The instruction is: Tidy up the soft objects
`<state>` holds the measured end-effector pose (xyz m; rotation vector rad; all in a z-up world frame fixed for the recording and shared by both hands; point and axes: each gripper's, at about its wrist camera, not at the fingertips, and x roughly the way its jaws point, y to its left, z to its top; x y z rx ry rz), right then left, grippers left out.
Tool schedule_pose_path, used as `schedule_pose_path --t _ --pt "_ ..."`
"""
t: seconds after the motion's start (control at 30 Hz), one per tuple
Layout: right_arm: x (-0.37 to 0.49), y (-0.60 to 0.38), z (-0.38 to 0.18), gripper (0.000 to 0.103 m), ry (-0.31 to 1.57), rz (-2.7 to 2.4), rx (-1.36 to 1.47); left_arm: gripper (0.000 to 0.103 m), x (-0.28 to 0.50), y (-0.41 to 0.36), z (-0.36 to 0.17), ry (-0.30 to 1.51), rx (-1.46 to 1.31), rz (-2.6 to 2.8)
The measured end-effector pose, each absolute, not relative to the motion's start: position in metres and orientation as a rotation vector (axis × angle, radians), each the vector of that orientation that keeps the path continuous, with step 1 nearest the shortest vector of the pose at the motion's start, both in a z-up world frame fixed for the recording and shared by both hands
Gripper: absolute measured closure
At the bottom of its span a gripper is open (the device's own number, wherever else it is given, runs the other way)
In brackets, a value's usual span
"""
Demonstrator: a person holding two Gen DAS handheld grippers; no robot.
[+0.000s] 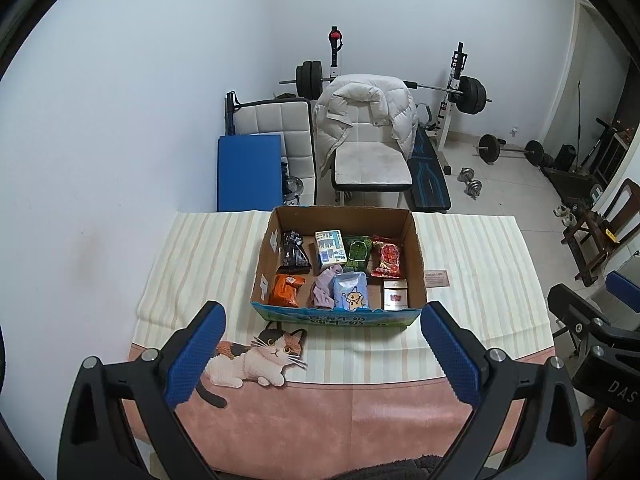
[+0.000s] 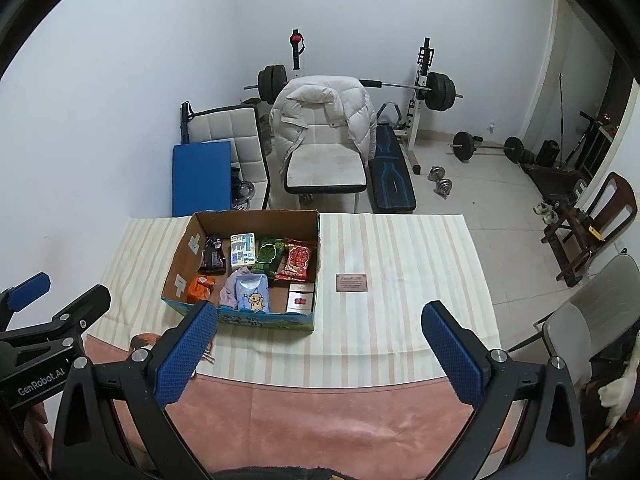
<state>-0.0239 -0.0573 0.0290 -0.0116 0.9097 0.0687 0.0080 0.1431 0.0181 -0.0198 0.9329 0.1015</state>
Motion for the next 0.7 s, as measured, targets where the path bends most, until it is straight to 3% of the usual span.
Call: schedule_pose_path --t 0.7 --pt "-0.0300 -0.0677 0.0316 0.000 0.898 0.012 -0.012 0.003 0.0130 0.1410 0.0248 0.928 -0.022 0.076"
